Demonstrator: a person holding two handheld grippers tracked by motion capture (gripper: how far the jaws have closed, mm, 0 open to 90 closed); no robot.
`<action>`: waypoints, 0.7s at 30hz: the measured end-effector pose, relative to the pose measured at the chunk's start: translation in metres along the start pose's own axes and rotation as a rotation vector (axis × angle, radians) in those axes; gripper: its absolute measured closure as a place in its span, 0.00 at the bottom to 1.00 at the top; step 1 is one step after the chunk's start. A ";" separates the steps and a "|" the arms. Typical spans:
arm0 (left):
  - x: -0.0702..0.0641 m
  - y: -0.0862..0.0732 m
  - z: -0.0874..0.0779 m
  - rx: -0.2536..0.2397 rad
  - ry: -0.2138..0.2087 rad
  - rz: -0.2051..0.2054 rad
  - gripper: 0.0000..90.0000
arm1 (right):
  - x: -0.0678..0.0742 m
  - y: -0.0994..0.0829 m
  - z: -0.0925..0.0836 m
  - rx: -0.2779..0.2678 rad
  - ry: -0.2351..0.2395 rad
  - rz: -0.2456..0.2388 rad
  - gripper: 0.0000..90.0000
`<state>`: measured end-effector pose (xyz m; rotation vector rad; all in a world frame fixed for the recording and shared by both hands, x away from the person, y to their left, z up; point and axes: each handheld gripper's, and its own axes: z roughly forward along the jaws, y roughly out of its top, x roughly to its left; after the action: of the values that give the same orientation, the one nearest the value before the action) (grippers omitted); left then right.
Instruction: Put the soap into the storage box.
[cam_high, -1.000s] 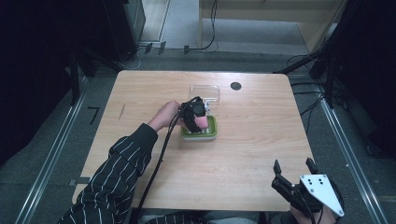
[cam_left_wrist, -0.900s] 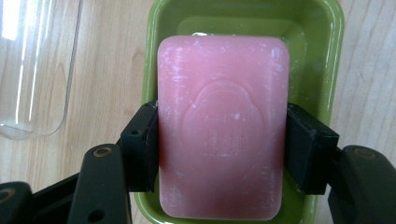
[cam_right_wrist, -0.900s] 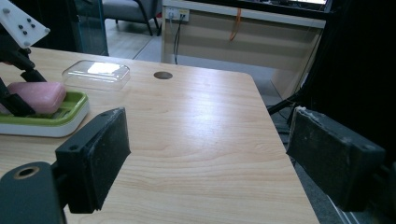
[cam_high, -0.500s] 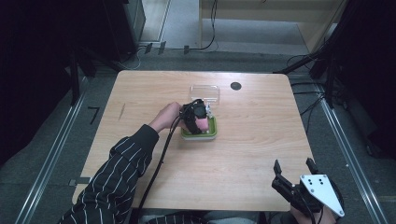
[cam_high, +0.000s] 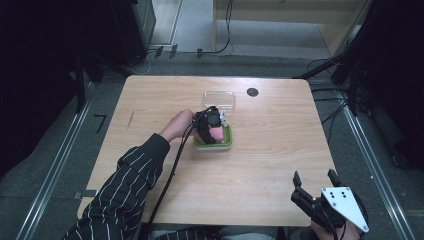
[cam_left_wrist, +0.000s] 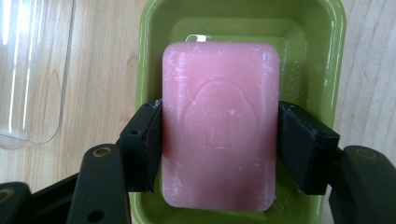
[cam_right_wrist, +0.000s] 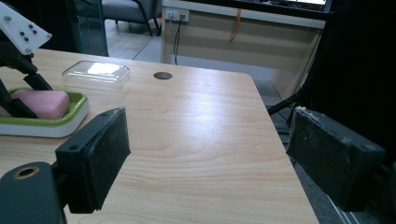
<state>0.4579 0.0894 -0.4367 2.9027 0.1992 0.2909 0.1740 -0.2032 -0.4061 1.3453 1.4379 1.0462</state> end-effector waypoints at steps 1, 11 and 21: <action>0.000 0.000 0.000 0.001 -0.005 -0.004 0.42 | 0.000 0.000 0.000 0.000 0.000 0.000 0.14; 0.004 0.000 -0.015 -0.033 -0.024 -0.060 0.39 | 0.000 0.000 0.000 -0.002 0.000 -0.001 0.14; -0.001 0.003 -0.019 0.075 -0.025 -0.137 0.15 | 0.000 0.000 0.000 -0.003 0.001 0.001 0.14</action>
<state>0.4537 0.0906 -0.4184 2.9465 0.4117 0.2281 0.1741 -0.2031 -0.4058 1.3436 1.4358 1.0492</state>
